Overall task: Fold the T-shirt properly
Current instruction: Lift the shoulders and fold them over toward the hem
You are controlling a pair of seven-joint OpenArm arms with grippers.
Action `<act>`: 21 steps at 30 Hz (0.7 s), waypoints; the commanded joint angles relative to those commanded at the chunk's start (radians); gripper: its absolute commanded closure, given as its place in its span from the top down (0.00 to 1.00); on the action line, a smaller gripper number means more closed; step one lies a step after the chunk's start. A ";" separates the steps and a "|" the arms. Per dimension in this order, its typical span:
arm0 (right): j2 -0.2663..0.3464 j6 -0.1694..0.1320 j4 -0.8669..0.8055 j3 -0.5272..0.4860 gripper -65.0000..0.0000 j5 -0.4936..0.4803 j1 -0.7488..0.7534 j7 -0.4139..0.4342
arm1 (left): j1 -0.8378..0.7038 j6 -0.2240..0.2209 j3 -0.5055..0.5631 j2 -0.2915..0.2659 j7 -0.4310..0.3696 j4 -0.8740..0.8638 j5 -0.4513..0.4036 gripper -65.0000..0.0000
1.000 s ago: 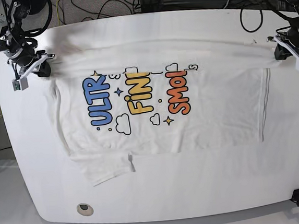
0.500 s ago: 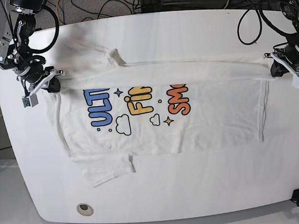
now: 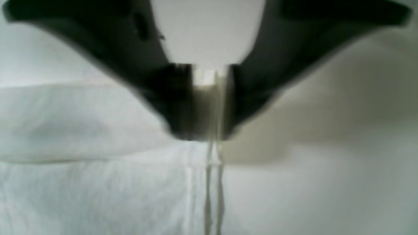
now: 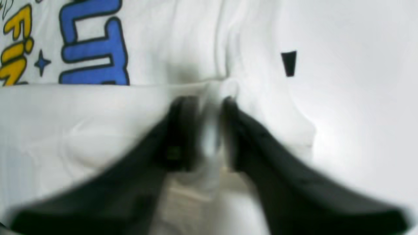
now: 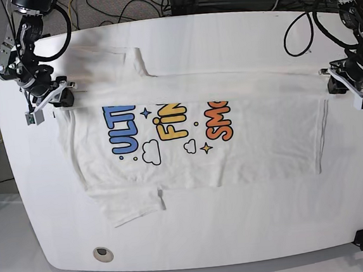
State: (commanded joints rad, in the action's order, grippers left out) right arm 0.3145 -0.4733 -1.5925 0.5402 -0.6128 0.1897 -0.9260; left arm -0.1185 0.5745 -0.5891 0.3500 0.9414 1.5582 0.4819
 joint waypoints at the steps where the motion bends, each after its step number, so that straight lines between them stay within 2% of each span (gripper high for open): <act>1: -0.001 -0.002 -0.009 0.015 0.39 0.001 0.000 -0.004 | -0.002 0.001 0.000 0.000 -0.004 0.003 0.000 0.38; 3: -0.001 -0.002 -0.020 0.039 0.38 -0.003 0.005 -0.017 | 0.001 0.000 -0.002 0.003 0.003 0.007 0.010 0.43; 6: -0.001 0.000 -0.037 0.059 0.37 -0.006 0.011 -0.028 | -0.007 0.000 -0.003 0.003 0.008 0.010 0.020 0.46; 14: -0.002 0.005 -0.062 0.069 0.37 -0.008 0.035 -0.043 | -0.060 0.001 -0.051 0.003 0.011 0.024 0.058 0.42; 15: 0.003 0.007 -0.042 0.067 0.38 -0.003 0.015 -0.042 | -0.070 -0.011 -0.037 0.003 0.037 0.023 0.031 0.44; 21: 0.010 0.005 -0.090 0.069 0.38 -0.028 0.065 -0.072 | -0.149 -0.007 -0.028 0.003 0.039 0.081 0.025 0.44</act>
State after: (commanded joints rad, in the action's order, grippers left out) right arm 0.3245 -0.4684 -1.6823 0.6096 -0.6408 0.2544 -0.9982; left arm -0.2671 0.5672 -0.6168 0.3529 0.9800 1.6396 0.5065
